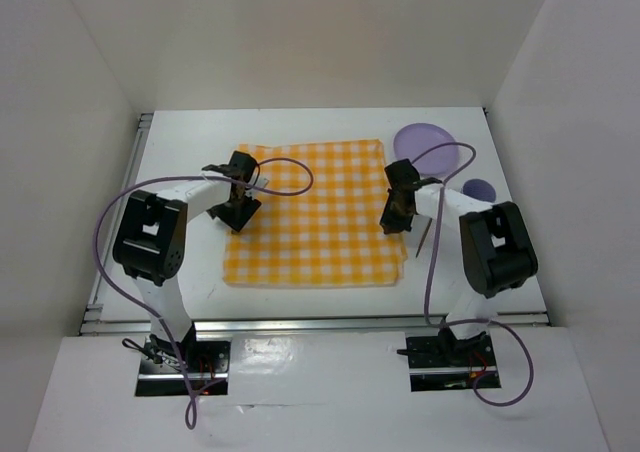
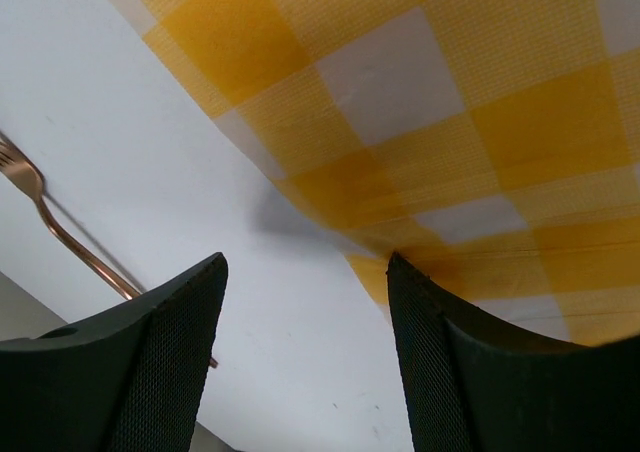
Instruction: Set the dinner table for one person
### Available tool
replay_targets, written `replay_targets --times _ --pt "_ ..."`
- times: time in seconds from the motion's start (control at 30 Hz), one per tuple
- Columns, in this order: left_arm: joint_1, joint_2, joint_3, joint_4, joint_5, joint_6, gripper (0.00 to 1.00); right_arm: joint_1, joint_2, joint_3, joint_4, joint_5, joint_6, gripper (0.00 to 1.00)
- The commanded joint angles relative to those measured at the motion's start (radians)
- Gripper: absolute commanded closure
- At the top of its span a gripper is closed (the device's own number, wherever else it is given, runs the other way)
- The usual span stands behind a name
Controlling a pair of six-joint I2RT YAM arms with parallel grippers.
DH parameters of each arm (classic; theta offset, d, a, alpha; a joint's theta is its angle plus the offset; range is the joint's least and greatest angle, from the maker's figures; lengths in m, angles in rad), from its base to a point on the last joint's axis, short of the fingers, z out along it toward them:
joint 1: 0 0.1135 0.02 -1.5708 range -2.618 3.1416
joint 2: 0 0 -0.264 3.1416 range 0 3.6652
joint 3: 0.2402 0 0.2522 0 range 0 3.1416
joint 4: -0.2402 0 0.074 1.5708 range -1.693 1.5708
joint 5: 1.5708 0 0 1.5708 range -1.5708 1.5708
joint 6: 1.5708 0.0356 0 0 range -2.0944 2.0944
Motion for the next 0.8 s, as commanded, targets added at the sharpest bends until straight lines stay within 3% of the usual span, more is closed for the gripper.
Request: replay_targets --times 0.0,0.17,0.3,0.43,0.57,0.77 --pt "0.009 -0.068 -0.045 -0.027 0.058 -0.029 0.28 0.015 -0.126 -0.098 -0.056 0.003 0.044 1.00" --pt "0.009 -0.134 -0.118 -0.052 0.104 -0.039 0.28 0.024 -0.245 -0.196 -0.047 0.026 0.076 1.00" --pt "0.009 -0.156 -0.117 -0.030 0.093 -0.029 0.26 0.024 -0.255 -0.175 -0.061 0.017 0.076 1.00" --pt "0.009 -0.156 -0.026 -0.021 -0.029 -0.008 0.23 0.101 -0.286 -0.098 -0.112 0.075 0.085 1.00" --pt "0.009 -0.165 0.104 -0.053 -0.007 0.003 0.22 0.122 -0.298 -0.064 -0.207 0.129 0.124 1.00" --pt "0.000 -0.007 0.245 -0.040 0.002 0.003 0.22 0.122 -0.332 -0.247 -0.189 0.082 0.187 1.00"
